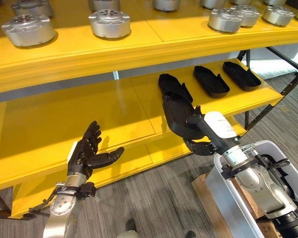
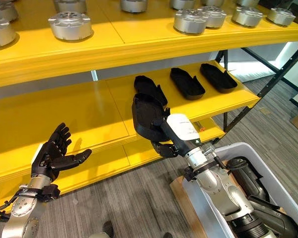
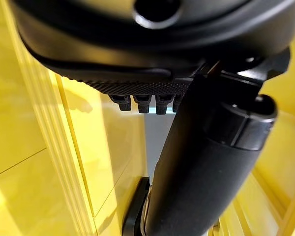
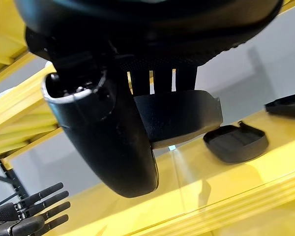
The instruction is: Move parts from the plastic box to the shelf.
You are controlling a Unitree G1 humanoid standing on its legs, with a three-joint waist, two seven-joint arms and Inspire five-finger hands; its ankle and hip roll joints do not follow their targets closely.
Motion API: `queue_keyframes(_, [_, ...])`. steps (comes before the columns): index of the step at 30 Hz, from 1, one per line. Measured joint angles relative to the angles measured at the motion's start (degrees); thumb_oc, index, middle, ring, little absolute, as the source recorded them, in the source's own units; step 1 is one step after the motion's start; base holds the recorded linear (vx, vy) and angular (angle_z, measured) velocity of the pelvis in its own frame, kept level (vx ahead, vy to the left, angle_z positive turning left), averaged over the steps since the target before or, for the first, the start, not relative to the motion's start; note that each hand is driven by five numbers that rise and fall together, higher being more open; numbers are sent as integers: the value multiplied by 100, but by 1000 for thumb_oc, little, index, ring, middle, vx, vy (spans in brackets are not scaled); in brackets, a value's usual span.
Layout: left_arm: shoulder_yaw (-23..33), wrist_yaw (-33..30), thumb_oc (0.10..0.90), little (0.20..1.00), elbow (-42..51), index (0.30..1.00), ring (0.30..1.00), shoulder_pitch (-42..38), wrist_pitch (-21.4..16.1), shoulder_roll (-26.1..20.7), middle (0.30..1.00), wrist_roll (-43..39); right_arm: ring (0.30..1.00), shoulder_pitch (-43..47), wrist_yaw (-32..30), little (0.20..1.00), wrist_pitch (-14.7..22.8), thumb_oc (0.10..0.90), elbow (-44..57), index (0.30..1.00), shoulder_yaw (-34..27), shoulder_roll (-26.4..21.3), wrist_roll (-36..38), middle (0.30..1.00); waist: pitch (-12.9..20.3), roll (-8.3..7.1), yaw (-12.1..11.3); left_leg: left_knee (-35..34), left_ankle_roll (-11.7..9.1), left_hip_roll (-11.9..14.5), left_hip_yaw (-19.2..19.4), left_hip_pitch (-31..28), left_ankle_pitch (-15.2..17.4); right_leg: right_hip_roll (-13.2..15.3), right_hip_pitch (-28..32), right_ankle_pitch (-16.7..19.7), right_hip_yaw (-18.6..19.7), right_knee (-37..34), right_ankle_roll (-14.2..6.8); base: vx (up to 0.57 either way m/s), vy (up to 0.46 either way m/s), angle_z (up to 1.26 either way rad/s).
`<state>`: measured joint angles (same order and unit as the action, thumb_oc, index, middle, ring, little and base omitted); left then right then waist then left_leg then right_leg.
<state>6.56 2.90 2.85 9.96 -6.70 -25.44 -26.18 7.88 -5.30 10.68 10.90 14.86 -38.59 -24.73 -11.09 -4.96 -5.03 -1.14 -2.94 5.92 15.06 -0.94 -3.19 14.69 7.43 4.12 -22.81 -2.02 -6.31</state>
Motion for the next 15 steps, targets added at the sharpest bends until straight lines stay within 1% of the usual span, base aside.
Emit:
queue_keyframes(2, [2, -11, 900, 1000, 3, 1000, 1000, -8, 0, 0, 1000, 0, 300, 15, 4, 300, 1, 400, 1, 300, 14, 1, 0, 300, 2, -4, -65, 21, 5, -3, -29, 18, -4, 7, -3, -4, -19, -8, -5, 34, 112, 11])
queue_keyframes(3, [7, -11, 900, 1000, 3, 1000, 1000, -8, 1, -1, 1000, 0, 300, 15, 7, 300, 1, 400, 1, 300, 14, 1, 0, 300, 5, -9, -143, 45, 9, -12, -53, 69, 1, 16, -4, -4, -39, -8, -5, 31, 136, 14])
queue_keyframes(5, [8, -9, 900, 1000, 3, 1000, 1000, -12, 2, -1, 1000, 0, 300, 54, 45, 300, 1, 400, 2, 300, 15, 5, -1, 300, 7, -17, -170, 106, 10, -36, -145, 163, 0, 44, 0, -3, -134, -5, -4, 21, 183, 23])
queue_keyframes(7, [6, 4, 900, 1000, -1, 1000, 1000, -14, 14, 0, 1000, 0, 300, 103, 83, 300, 0, 400, 5, 300, 28, 13, -5, 300, 8, -30, -242, 145, 59, -73, -158, 233, 51, 104, 1, -2, -187, 2, -3, 8, 212, 19])
queue_keyframes(8, [2, 33, 900, 1000, 0, 1000, 1000, -24, 14, -1, 1000, 0, 300, 116, 85, 300, 0, 400, 6, 300, 33, 14, -6, 300, 8, -32, -233, 209, 49, -103, -173, 285, 109, 136, -2, -2, -219, 30, -2, 4, 155, 17])
queue_keyframes(9, [5, 32, 900, 1000, -4, 1000, 1000, -24, 14, -3, 1000, -1, 300, 116, 85, 300, 0, 400, 6, 300, 32, 27, -16, 300, 6, -54, -284, 273, 74, -132, -172, 320, 155, 175, 1, 5, -247, 58, 8, 14, 247, 22])
queue_keyframes(10, [-2, 41, 900, 1000, -6, 1000, 1000, -38, 14, -3, 1000, 0, 300, 116, 83, 300, -2, 400, 6, 300, 29, 55, -61, 300, 6, -60, -280, 463, 120, -120, -178, 419, 240, 198, 1, 6, -310, 100, 8, 28, 238, 22])
queue_keyframes(11, [-9, 110, 900, 1000, -21, 1000, 1000, -51, 14, -4, 1000, -11, 300, 116, 83, 300, 0, 400, 6, 300, 43, 119, -177, 300, 6, -66, -271, 744, 158, -130, -209, 544, 411, 254, -4, 16, -321, 209, 22, 30, 257, 27])
queue_keyframes(12, [-28, 165, 900, 1000, -34, 1000, 1000, -68, 14, -4, 1000, -24, 300, 112, 81, 300, -2, 400, 6, 300, 47, 143, -226, 300, 6, -66, -258, 882, 198, -139, -218, 592, 505, 295, -6, 21, -332, 294, 29, 26, 213, 25])
queue_keyframes(14, [-71, 215, 900, 1000, -42, 1000, 1000, -92, 15, -4, 1000, -35, 300, 111, 81, 300, -1, 400, 6, 300, 55, 162, -230, 300, 5, -70, -245, 931, 246, -199, -253, 580, 571, 377, -8, 66, -330, 422, 91, 29, 202, 19])
queue_keyframes(15, [-109, 269, 900, 1000, -44, 1000, 1000, -125, 13, -11, 1000, -39, 300, 112, 78, 300, 1, 400, 15, 300, 55, 170, -230, 300, 6, -68, -185, 928, 323, -275, -277, 571, 602, 461, -74, 201, -322, 595, 247, 30, 189, 19])
